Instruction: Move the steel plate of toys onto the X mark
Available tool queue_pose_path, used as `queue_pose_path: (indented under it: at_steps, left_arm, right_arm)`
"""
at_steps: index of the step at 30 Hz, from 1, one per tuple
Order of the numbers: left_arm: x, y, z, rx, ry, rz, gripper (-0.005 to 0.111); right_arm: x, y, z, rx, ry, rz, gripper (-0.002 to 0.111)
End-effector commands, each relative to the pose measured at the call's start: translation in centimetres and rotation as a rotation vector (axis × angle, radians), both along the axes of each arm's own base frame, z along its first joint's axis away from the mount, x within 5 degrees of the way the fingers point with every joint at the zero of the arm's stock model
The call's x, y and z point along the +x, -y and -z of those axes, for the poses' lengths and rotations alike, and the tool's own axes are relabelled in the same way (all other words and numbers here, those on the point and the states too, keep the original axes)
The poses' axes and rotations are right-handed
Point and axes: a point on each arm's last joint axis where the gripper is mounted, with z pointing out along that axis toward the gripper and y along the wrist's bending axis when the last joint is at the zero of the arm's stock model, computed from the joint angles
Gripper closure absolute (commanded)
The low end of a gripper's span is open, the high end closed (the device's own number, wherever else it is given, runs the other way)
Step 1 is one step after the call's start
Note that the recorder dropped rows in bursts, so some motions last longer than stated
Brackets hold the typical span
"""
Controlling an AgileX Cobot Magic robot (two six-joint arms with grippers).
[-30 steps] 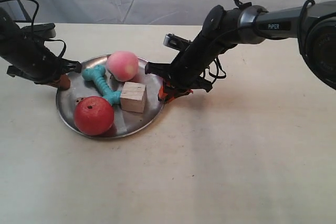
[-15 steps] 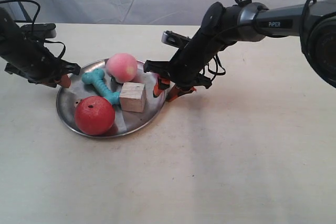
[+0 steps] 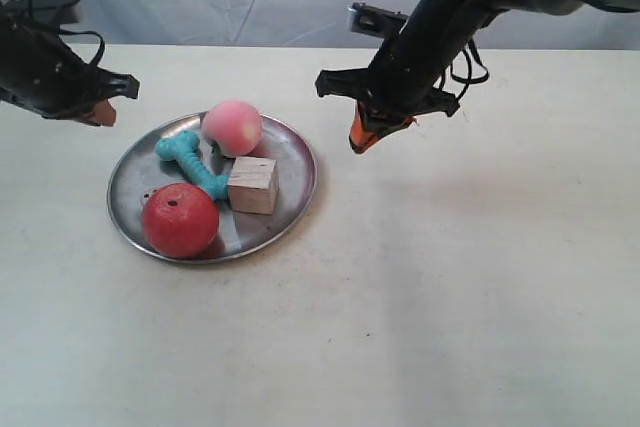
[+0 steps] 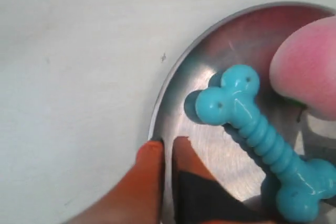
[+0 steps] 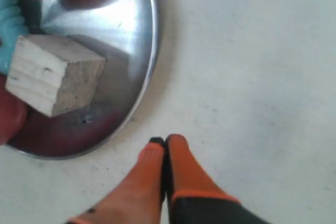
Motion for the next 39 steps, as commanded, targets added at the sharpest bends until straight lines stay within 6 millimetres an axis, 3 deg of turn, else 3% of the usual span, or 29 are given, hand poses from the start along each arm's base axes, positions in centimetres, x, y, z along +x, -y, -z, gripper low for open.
queue_pose_path:
  at_steps: [1,5,7,8,11,14,16,20,23,34,39]
  left_arm:
    - [-1.2,0.0,-4.7,-0.012,0.112,0.001,0.107]
    - [-4.1,-0.2,-9.1,-0.016,0.283,-0.022,0.107]
    - [-6.1,-0.5,-11.4,-0.021,0.390,-0.044,0.107]
    - [-9.0,-0.8,-13.4,-0.022,0.519,-0.069,0.107]
    - [-15.8,-0.8,-15.8,0.062,0.812,-0.024,0.107]
    - [-22.3,-1.7,-15.3,0.063,1.080,-0.092,0.107]
    - [-24.2,-2.1,-13.7,0.062,1.109,-0.109,0.107]
    - [-26.4,-2.3,-11.1,0.053,1.088,-0.102,0.107]
    - [-27.0,-2.4,-11.2,0.048,1.110,-0.102,0.107]
    - [-27.7,-2.0,-11.3,0.026,1.114,-0.065,0.107]
    - [-27.8,-1.6,-11.3,0.013,1.114,-0.018,0.107]
  right_arm:
    - [-1.8,1.1,-4.2,-0.038,0.090,-0.031,0.108]
    - [-4.9,2.0,-8.4,-0.041,0.272,0.001,0.108]
    - [-7.2,2.3,-9.5,-0.048,0.354,0.011,0.108]
    - [-10.0,2.4,-10.5,-0.053,0.477,0.013,0.108]
    - [-16.4,2.9,-12.3,-0.034,0.794,-0.001,0.108]
    - [-21.9,4.7,-11.7,0.015,1.072,0.028,0.108]
    - [-23.8,5.8,-11.2,0.040,1.162,0.063,0.108]
    - [-26.3,6.9,-9.9,0.048,1.166,0.069,0.108]
    - [-26.9,7.0,-9.0,0.026,1.087,0.037,0.108]
    - [-26.9,7.0,-9.0,0.026,1.086,0.037,0.108]
    - [-28.5,7.9,-9.5,0.056,1.169,0.065,0.108]
